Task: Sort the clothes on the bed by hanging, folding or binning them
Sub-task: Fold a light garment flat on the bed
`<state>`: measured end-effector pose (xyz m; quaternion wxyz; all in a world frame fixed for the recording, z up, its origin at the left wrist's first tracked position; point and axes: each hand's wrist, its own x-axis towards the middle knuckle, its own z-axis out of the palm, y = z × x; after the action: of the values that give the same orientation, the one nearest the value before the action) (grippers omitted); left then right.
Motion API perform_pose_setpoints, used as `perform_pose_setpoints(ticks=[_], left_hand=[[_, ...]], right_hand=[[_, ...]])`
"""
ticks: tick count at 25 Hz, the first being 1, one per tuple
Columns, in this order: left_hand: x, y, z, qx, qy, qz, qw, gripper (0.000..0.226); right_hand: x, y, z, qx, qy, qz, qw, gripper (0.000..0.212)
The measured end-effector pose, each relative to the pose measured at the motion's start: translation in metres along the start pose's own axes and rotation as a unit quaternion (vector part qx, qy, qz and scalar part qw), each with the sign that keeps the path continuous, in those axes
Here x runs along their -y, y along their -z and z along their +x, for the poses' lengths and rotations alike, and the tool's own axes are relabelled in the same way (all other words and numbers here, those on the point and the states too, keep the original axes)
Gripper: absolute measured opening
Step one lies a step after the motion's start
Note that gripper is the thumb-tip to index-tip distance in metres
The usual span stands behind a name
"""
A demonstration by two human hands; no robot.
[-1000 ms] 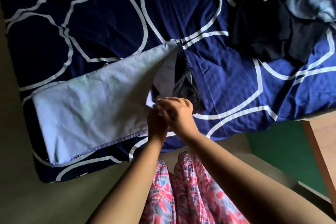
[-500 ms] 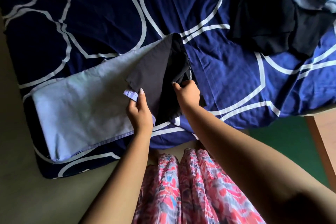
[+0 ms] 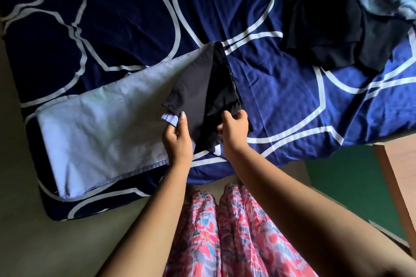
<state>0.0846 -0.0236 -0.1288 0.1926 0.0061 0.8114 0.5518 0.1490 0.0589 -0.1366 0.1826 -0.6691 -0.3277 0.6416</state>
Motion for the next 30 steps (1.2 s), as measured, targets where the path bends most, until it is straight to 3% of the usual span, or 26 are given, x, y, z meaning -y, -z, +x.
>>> perform_pose_setpoints(ticks=[3, 5, 8, 9, 12, 13, 14, 16, 18, 21, 23, 26, 30], left_hand=[[0.002, -0.003, -0.003, 0.032, -0.004, 0.016, 0.999, 0.028], [0.005, -0.006, -0.008, 0.053, -0.033, 0.052, 0.997, 0.035], [0.013, -0.017, -0.017, 0.122, -0.175, 0.17, 0.962, 0.043], [0.014, -0.022, -0.019, 0.2, -0.201, 0.217, 0.934, 0.045], [0.016, -0.035, -0.022, 0.469, -0.226, 0.364, 0.772, 0.072], [0.015, -0.035, -0.022, 0.492, -0.241, 0.353, 0.758, 0.071], [0.015, -0.033, -0.022, 0.466, -0.274, 0.326, 0.776, 0.064], [0.019, -0.025, -0.016, 0.3, -0.317, 0.306, 0.846, 0.053], [0.029, -0.017, -0.001, 0.178, -0.248, 0.364, 0.88, 0.056], [0.05, -0.008, 0.018, 0.158, -0.213, 0.476, 0.839, 0.061], [0.062, 0.01, 0.035, 0.172, -0.228, 0.509, 0.812, 0.061], [0.095, 0.076, 0.065, 0.104, -0.236, 0.529, 0.808, 0.06], [0.135, 0.191, 0.081, 0.053, -0.181, 0.582, 0.791, 0.063]], right_hand=[[0.0, 0.006, 0.002, -0.004, -0.009, 0.075, 0.997, 0.017], [-0.009, 0.011, 0.004, -0.023, -0.012, 0.061, 0.998, 0.019], [-0.021, 0.026, 0.004, -0.105, -0.043, 0.025, 0.993, 0.02], [-0.018, 0.034, 0.004, -0.142, -0.033, 0.024, 0.989, 0.022], [0.001, 0.056, 0.017, -0.232, 0.034, -0.002, 0.972, 0.032], [0.008, 0.061, 0.021, -0.238, 0.064, -0.01, 0.969, 0.033], [0.014, 0.063, 0.025, -0.242, 0.105, -0.026, 0.964, 0.035], [0.019, 0.059, 0.028, -0.239, 0.214, -0.113, 0.94, 0.042], [0.015, 0.039, 0.021, -0.173, 0.326, -0.205, 0.907, 0.051], [-0.004, 0.002, 0.006, 0.088, 0.404, -0.352, 0.84, 0.063], [-0.025, -0.003, 0.014, 0.162, 0.39, -0.471, 0.774, 0.07], [-0.047, 0.019, 0.034, 0.072, 0.386, -0.601, 0.696, 0.066], [-0.056, 0.028, 0.028, -0.01, 0.312, -0.636, 0.706, 0.062]])
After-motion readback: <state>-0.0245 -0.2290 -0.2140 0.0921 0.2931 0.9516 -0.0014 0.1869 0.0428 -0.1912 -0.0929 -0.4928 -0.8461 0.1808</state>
